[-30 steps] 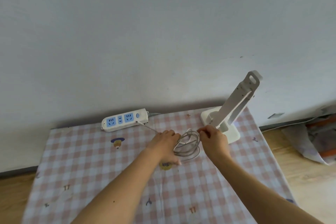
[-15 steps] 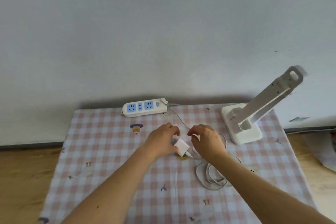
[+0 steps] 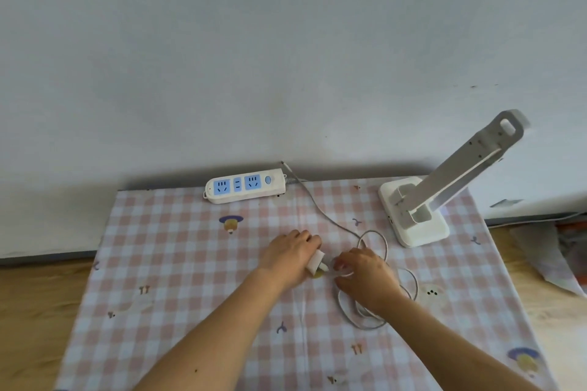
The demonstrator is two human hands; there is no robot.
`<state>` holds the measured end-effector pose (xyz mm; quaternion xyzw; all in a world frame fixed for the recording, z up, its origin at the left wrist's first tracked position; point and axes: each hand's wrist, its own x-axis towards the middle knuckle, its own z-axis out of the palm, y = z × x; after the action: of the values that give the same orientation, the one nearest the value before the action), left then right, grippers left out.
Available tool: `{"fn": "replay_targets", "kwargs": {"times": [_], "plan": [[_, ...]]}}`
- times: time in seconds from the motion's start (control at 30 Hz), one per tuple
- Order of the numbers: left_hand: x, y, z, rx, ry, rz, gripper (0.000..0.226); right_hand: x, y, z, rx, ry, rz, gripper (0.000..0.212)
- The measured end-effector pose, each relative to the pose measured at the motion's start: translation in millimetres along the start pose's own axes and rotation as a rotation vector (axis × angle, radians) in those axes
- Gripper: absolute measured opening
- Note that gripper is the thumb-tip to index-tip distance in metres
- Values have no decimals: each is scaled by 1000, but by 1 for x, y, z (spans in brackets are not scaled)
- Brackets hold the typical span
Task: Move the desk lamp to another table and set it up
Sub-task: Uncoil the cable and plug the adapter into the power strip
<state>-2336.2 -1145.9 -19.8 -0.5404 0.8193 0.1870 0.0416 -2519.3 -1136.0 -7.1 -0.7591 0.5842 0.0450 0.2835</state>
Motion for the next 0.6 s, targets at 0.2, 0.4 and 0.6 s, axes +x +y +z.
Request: {"fn": "replay_targets", "kwargs": {"times": [0.2,0.4,0.6], "plan": [[-4,-16,-13,-151,133,-82,43,5,-6,-15,258,127,126,11],[9,-13,-43,-114,212,-186,37,19,-40,-68,781,185,69,16],[18,-23,-77,-940,399,-500,23,27,-41,-98,916,466,294,18]]}}
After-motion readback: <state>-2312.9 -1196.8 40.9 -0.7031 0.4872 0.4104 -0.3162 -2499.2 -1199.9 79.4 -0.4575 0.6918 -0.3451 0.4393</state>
